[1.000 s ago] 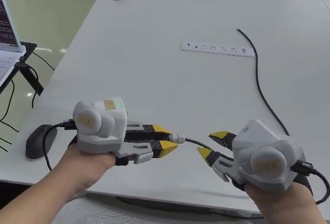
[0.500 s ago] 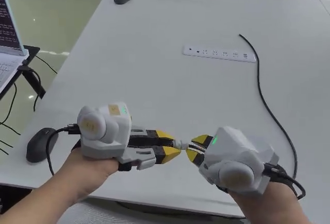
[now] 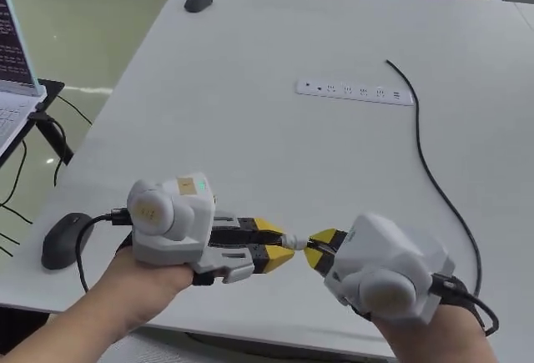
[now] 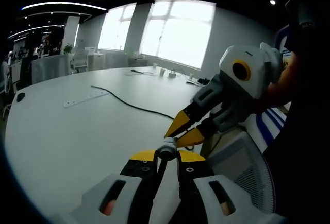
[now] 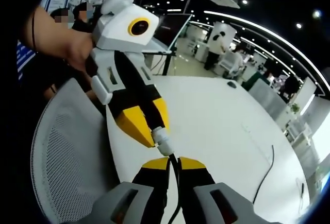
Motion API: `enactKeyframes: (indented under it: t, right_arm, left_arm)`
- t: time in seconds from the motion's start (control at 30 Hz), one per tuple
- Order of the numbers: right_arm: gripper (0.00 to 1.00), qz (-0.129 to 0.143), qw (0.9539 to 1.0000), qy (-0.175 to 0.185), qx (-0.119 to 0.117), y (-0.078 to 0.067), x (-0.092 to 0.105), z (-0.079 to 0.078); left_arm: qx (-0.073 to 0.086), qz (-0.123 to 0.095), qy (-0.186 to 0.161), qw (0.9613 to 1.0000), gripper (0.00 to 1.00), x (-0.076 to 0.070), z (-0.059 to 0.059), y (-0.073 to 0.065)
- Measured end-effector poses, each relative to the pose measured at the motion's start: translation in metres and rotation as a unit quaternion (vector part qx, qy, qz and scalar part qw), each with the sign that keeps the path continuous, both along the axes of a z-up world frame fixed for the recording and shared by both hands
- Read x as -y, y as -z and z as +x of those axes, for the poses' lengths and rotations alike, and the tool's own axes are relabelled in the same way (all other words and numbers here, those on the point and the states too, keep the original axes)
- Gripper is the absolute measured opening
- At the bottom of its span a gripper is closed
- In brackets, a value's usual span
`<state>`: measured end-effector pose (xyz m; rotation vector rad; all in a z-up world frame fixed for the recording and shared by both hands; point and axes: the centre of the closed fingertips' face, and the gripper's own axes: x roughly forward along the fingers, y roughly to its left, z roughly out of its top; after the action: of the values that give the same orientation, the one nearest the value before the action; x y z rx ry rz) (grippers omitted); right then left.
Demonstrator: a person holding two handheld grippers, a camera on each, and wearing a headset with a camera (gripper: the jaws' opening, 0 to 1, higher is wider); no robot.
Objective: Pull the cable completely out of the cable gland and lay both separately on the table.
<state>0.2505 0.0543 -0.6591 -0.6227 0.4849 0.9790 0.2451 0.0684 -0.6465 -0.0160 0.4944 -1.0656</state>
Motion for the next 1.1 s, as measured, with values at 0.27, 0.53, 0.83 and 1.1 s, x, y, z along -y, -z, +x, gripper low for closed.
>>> enactKeyframes:
  t: [0.27,0.53,0.83,1.1]
  right_arm:
    - [0.0,0.015,0.9995,0.023,-0.015,0.001,0.005,0.004]
    - [0.0,0.029,0.9963,0.068,-0.044,0.009,0.021,0.011]
    - [0.0,0.038,0.9859,0.138,-0.087,0.033,0.054,0.02]
    - [0.0,0.073,0.9645,0.207,-0.147,0.055,0.074,0.02]
  left_arm:
    - [0.008,0.002,0.0,1.0,0.15,0.002,0.002,-0.003]
    - [0.008,-0.003,-0.005,0.9999,0.15,-0.002,0.003,-0.005]
    - [0.009,-0.008,-0.009,0.9999,0.15,-0.004,0.003,-0.007]
    - [0.012,-0.007,-0.004,0.9999,0.15,-0.002,0.0,-0.005]
